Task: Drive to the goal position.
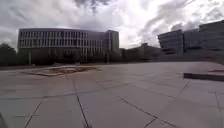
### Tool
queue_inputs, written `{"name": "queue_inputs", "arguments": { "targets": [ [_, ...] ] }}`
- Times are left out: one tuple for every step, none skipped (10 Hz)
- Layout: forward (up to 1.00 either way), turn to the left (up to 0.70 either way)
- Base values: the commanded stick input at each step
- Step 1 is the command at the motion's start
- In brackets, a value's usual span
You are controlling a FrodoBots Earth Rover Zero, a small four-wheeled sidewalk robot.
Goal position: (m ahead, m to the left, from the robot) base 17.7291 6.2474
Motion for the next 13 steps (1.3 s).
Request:
{"name": "queue_inputs", "arguments": {
  "targets": [
    [0.70,0.01],
    [0.70,0.01],
    [0.70,0.01],
    [0.70,0.01],
    [0.70,0.01],
    [0.70,0.01],
    [0.70,0.01],
    [0.70,0.01],
    [0.70,0.01],
    [0.70,0.01],
    [0.70,-0.19],
    [0.70,-0.34],
    [0.70,-0.34]
  ]
}}
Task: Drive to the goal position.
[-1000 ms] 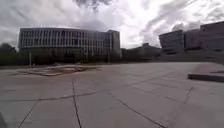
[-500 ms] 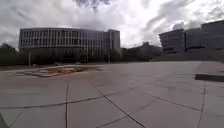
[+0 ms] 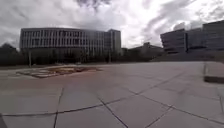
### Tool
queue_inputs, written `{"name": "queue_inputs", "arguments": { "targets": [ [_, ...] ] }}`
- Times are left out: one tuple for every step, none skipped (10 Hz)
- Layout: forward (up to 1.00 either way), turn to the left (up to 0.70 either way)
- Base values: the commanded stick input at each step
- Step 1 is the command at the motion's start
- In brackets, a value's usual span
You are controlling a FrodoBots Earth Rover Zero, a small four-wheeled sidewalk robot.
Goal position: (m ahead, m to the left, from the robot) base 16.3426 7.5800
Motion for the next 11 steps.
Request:
{"name": "queue_inputs", "arguments": {
  "targets": [
    [0.70,-0.34],
    [0.70,-0.34],
    [0.70,-0.34],
    [0.70,-0.34],
    [0.70,-0.34],
    [0.70,-0.13],
    [0.70,0.01],
    [0.70,0.01],
    [0.70,0.01],
    [0.70,0.01],
    [0.70,0.01]
  ]
}}
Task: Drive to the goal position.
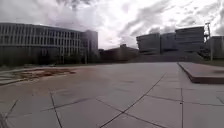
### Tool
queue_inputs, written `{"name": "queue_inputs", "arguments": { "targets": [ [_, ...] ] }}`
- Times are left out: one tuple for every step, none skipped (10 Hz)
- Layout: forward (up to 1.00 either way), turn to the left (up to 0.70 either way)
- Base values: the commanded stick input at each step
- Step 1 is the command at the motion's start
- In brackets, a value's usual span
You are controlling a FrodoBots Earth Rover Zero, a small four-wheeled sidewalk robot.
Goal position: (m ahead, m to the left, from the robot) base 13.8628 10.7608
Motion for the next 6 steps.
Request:
{"name": "queue_inputs", "arguments": {
  "targets": [
    [0.70,0.01],
    [0.70,0.01],
    [0.70,0.01],
    [0.70,0.01],
    [0.70,0.01],
    [0.70,0.01]
  ]
}}
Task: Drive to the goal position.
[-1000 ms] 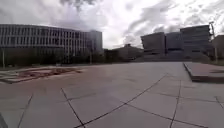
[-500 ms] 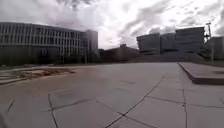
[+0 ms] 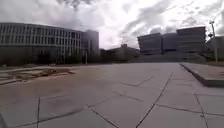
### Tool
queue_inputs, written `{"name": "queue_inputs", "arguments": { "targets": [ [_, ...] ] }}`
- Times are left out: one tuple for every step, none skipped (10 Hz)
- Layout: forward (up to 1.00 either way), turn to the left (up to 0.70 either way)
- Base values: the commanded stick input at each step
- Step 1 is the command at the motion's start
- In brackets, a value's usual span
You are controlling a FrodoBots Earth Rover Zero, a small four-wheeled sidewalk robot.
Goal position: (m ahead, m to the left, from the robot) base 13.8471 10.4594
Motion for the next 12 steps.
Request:
{"name": "queue_inputs", "arguments": {
  "targets": [
    [0.70,0.01],
    [0.70,0.01],
    [0.70,0.01],
    [0.70,0.01],
    [0.70,0.01],
    [0.70,0.01],
    [0.70,0.01],
    [0.70,0.01],
    [0.70,0.01],
    [0.70,0.01],
    [0.70,0.01],
    [0.70,0.01]
  ]
}}
